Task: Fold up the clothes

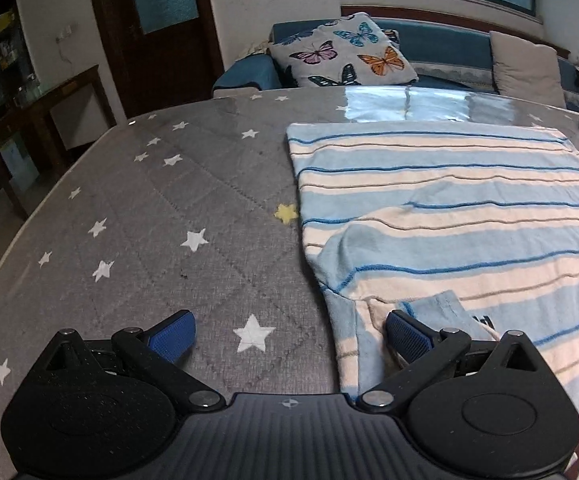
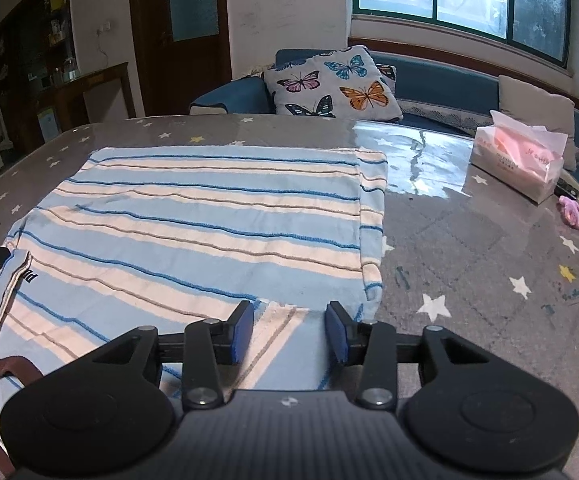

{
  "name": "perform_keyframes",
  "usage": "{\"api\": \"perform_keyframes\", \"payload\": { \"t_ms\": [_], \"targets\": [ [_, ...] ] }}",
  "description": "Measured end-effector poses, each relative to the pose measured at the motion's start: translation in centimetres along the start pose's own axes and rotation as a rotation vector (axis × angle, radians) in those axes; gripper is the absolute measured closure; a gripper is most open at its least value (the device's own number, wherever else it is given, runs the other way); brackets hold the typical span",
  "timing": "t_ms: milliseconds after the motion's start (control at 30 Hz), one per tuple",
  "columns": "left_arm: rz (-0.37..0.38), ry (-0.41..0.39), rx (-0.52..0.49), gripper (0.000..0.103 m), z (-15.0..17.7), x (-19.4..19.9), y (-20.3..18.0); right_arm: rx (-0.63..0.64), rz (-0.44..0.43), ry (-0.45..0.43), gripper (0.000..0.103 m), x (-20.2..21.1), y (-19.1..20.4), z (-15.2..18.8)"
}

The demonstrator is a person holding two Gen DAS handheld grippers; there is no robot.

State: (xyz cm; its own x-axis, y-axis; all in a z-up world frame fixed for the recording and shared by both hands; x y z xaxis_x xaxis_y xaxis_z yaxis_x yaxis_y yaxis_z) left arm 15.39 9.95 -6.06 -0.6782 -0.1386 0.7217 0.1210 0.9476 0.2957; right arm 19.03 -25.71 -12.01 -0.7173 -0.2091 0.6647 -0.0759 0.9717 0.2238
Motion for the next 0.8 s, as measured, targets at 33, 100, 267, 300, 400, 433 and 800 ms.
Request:
{"api": "perform_keyframes", "payload": {
  "t_ms": [33,100,267,300,400,433,800],
  "targets": [
    [0.003,-0.004,-0.012,0.0,0.2,0.4,-0.1,0.002,-0.002,0.001,0.061,0.2,0.1,0.0],
    [0.006,-0.012,-0.032,0.0,0.5,1.1,-0.3,0.018,-0.01,0.002,0.058,0.8,0.4,0.4],
    [0.029,-0.043,-0.076,0.0,2.5,3.9,-0.8,0.04,-0.01,0.008,0.054,2.5,0.6,1.9],
    [0.031,-0.047,-0.085,0.0,3.0,4.2,-0.8,0.04,-0.014,0.01,0.054,2.9,0.6,2.2],
    [0.037,-0.058,-0.112,0.0,4.5,5.7,-0.9,0.045,-0.022,0.013,0.053,4.2,0.6,3.3],
    [0.043,-0.061,-0.116,0.0,5.1,6.2,-0.9,0.047,-0.021,0.011,0.053,4.8,0.6,3.7],
    [0.034,-0.073,-0.162,0.0,7.4,7.6,-1.8,0.049,-0.009,0.012,0.051,7.1,0.3,6.5]
  ]
}}
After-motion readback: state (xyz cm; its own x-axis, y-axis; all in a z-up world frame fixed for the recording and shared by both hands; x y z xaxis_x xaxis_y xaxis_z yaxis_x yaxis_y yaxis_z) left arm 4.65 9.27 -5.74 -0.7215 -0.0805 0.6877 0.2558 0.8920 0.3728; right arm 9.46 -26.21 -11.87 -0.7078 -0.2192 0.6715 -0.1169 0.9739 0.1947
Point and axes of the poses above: each gripper's, at about its wrist camera, not at the fingertips, and x roughly against the way its jaws point, y to its left, z to its underside, the point moved 8 cm from there along -x, roughly the way its jaws point, and after that the axes turned 15 degrees about -x, right-handed, at the moved point
